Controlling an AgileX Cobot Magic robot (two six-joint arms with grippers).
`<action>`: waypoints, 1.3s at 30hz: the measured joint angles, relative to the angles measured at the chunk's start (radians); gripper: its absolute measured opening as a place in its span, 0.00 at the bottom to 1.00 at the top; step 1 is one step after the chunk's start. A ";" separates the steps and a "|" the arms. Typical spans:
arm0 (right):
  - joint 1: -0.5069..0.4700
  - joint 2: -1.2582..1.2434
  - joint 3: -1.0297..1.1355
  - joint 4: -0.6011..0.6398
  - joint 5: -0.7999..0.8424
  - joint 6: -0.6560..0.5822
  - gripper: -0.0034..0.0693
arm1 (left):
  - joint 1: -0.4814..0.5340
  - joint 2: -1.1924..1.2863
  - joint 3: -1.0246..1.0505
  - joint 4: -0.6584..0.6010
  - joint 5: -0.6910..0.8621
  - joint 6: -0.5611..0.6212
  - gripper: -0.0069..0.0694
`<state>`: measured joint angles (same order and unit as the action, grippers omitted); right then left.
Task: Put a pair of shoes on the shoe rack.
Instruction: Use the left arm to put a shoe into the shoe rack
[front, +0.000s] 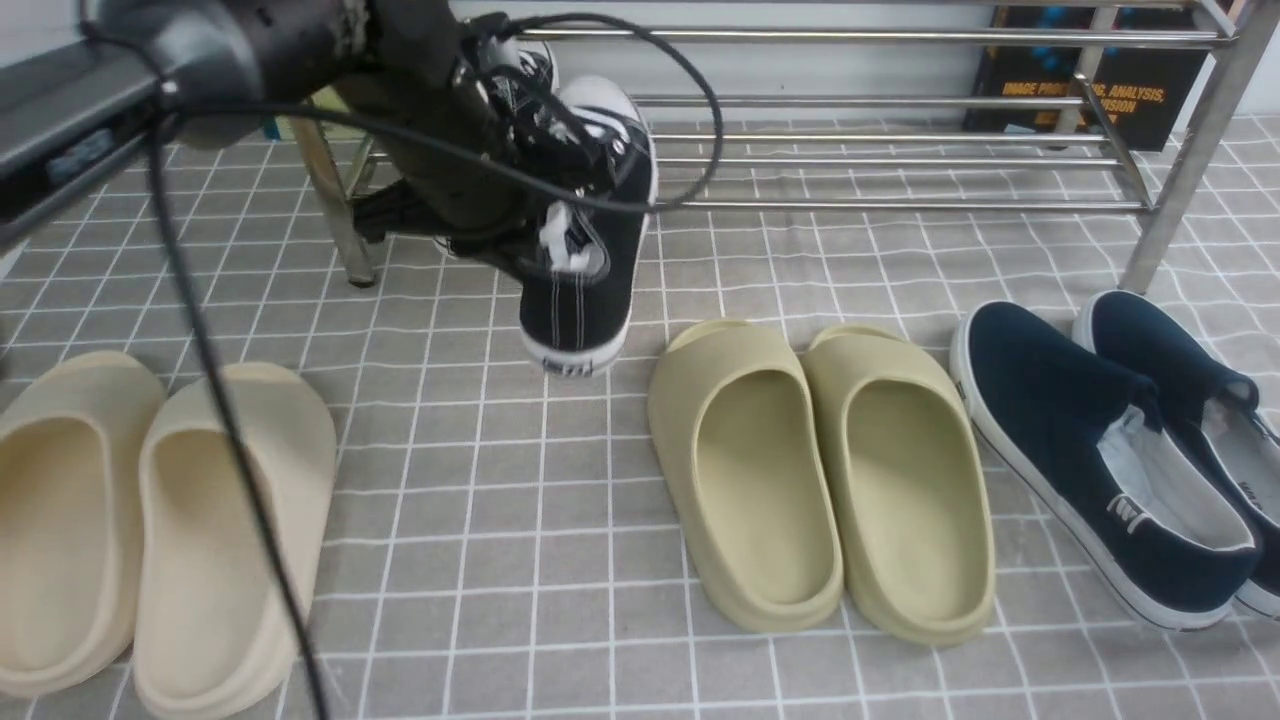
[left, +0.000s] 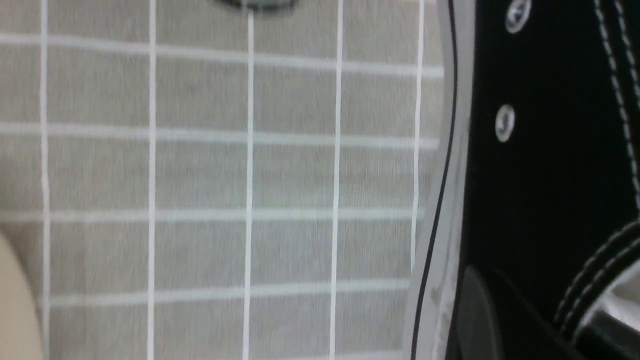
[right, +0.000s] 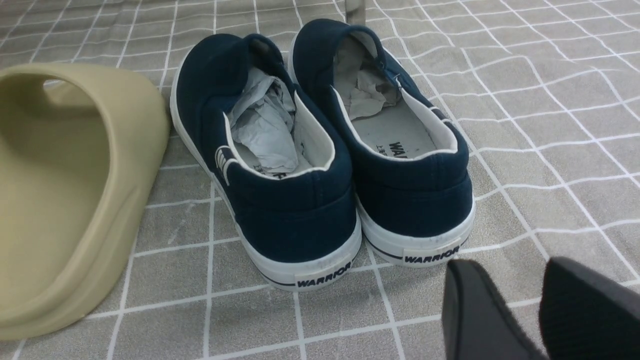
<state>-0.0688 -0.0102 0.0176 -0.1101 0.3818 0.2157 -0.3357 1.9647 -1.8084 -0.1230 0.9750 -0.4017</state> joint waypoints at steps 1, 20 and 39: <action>0.000 0.000 0.000 0.000 0.000 0.000 0.38 | 0.005 0.033 -0.045 -0.001 0.001 0.000 0.07; 0.000 0.000 0.000 0.000 0.000 0.000 0.38 | 0.011 0.344 -0.457 0.073 -0.042 -0.009 0.07; 0.000 0.000 0.000 0.000 0.000 0.000 0.38 | 0.012 0.303 -0.465 0.132 -0.053 -0.076 0.32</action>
<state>-0.0688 -0.0102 0.0176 -0.1101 0.3818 0.2157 -0.3234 2.2672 -2.2734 0.0094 0.9222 -0.4779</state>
